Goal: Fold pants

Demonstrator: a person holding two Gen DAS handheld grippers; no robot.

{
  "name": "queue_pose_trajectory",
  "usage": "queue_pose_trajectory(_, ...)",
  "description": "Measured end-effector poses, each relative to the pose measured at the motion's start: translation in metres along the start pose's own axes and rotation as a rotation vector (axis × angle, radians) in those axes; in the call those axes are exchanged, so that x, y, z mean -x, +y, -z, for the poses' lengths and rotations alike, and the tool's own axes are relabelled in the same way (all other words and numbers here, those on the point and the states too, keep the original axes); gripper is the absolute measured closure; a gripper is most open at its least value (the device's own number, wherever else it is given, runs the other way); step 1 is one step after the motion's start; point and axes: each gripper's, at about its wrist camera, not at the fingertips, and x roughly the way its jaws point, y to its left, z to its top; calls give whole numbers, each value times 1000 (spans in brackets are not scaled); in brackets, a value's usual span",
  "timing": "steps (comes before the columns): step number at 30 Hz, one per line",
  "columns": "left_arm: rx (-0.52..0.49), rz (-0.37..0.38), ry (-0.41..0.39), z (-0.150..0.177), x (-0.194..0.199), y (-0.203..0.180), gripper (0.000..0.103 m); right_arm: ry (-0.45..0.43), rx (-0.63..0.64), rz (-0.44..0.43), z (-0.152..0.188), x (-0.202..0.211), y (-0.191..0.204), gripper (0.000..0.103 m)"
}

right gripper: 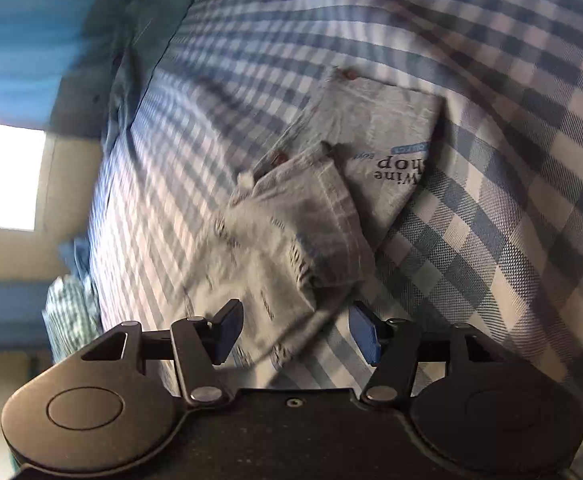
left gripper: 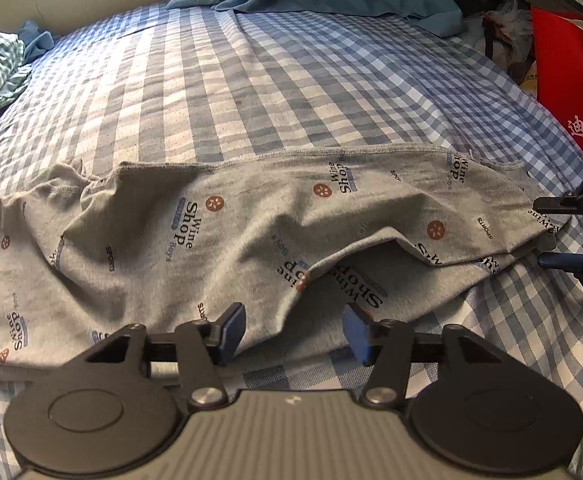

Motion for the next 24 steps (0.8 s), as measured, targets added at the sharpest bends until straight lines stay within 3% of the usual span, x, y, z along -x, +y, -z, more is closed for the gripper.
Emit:
queue_pose_trajectory(5, -69, -30, 38, -8, -17, -10, 44, -76, -134, -18, -11, 0, -10, 48)
queue_pose_trajectory(8, -91, -48, 86, -12, -31, -15, 70, -99, -171, -12, -17, 2, -14, 56)
queue_pose_trajectory(9, -88, -57, 103, -13, -35, -16, 86, -99, -190, -11, -21, 1, -18, 58)
queue_pose_trajectory(10, -77, -59, 110, -15, -37, -16, 93, -97, -212, -2, -23, 0, -20, 66)
queue_pose_trajectory(13, -7, -35, 109, -18, -37, -12, 98, -100, -249, 37, -30, -5, -24, 92)
queue_pose_trajectory(14, 21, -24, 107, -20, -35, -10, 99, -114, -228, 45, -33, -4, -20, 98)
queue_pose_trajectory(16, 56, -12, 95, -22, -31, -8, 102, -148, -138, 39, -41, 1, -4, 100)
queue_pose_trajectory(24, 47, 18, 23, -33, -3, -20, 103, -296, 460, -132, -69, 49, 80, 101)
